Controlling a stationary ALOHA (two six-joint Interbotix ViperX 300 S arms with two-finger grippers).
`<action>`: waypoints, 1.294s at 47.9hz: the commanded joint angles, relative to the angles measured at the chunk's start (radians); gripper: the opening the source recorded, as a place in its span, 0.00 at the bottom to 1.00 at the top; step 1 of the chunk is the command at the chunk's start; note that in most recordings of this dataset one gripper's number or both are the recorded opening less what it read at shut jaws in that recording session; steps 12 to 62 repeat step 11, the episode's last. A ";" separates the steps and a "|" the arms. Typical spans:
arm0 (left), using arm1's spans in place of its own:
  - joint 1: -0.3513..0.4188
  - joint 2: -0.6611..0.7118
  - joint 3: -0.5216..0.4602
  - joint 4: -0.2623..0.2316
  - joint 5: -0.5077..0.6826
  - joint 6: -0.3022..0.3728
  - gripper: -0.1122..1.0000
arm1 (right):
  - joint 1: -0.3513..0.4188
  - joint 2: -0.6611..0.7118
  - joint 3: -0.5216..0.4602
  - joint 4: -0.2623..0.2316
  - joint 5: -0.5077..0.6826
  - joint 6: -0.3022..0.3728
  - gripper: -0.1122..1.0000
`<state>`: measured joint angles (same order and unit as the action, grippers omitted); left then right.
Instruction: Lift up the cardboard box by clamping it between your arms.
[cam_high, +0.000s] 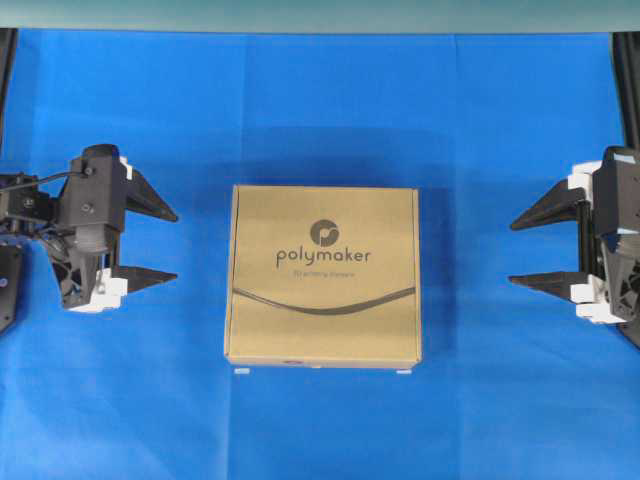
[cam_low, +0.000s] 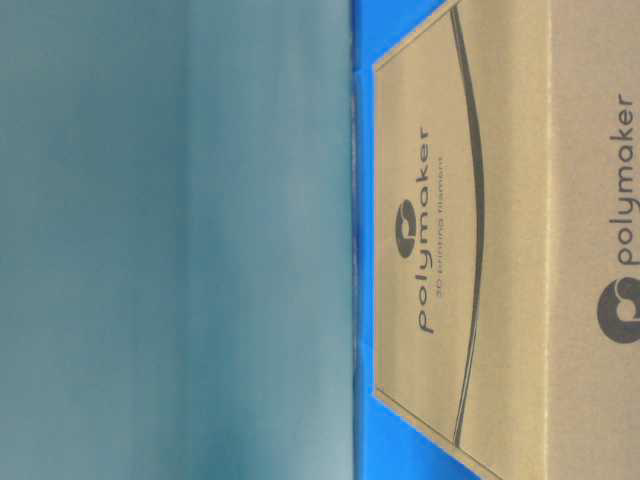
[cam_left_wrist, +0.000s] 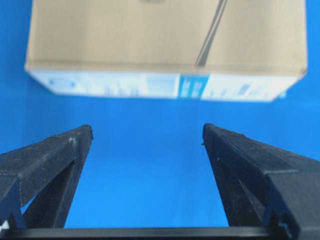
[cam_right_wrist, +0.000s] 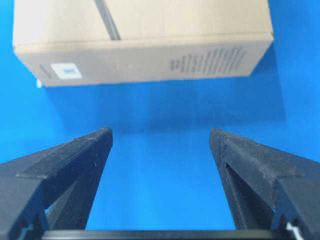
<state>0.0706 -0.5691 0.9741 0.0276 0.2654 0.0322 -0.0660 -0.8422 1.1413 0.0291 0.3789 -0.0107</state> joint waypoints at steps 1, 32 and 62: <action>-0.006 -0.014 -0.003 0.000 -0.021 -0.002 0.88 | 0.003 0.002 -0.009 0.002 -0.015 0.006 0.98; -0.011 -0.034 0.008 0.002 -0.025 -0.002 0.88 | 0.003 0.000 -0.009 0.002 -0.021 0.006 0.98; -0.011 -0.034 0.008 0.002 -0.025 -0.002 0.88 | 0.003 0.000 -0.009 0.002 -0.021 0.006 0.98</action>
